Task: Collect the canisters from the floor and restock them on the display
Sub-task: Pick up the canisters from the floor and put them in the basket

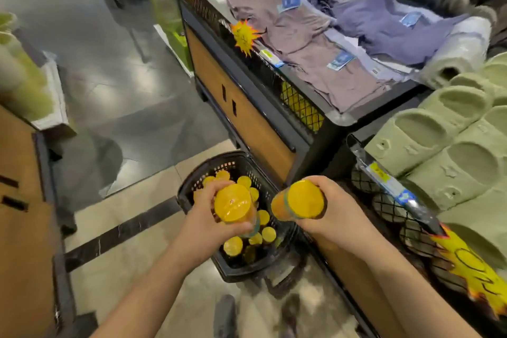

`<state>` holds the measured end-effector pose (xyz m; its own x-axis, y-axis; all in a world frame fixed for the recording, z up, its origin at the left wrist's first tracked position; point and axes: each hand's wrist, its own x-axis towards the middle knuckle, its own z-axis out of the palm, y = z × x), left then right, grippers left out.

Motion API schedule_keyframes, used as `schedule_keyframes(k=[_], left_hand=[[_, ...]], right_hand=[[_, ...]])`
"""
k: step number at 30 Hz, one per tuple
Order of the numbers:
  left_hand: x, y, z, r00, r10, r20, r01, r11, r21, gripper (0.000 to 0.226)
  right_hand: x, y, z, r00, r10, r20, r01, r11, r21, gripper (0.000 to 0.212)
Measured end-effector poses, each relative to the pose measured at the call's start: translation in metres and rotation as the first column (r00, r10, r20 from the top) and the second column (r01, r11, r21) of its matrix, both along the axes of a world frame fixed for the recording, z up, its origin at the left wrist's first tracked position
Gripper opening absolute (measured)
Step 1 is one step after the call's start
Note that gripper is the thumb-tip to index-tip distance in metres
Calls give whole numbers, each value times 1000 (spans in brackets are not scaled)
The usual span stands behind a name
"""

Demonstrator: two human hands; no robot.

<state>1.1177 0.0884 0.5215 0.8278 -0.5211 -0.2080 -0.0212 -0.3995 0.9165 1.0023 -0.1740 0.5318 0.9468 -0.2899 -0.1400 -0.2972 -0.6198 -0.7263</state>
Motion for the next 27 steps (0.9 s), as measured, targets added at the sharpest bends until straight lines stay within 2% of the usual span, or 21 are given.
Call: schedule_keyframes(k=[4,10,14,17,20,23,26,27], left_hand=[[24,-21,-60,999,13,-38,-12,999,35,85],[37,-57,-179,1000,18,-14,-16,992,125,80],[44,-77,-259,1000,6,-16,-3,986,165,78],[45,-83,-312,1000,18,3,-18,976,219,77],[46,-88,-347,1000,-19,1,18,969,248,76],[48,-91,-373,1000,-16,14,12,974,225,77],[43,-93,-387,999,24,-37,-14,973,230,80],[43,-90,-397,1000,13,-11,-10,969,248,80]], right_hand=[[33,-22,-60,999,17,-36,-17,1000,11,68],[67,-51,-178,994,85,-64,-89,994,-59,77],[88,-59,-257,992,49,-118,-58,995,-76,79],[101,-56,-305,989,37,-141,-52,993,-103,71],[115,-53,-346,974,41,-223,-78,984,-160,63],[133,-48,-384,943,108,-314,-176,965,-196,50],[147,-44,-412,918,114,-380,-231,932,-278,56],[151,-42,-417,919,109,-380,-248,907,-341,58]])
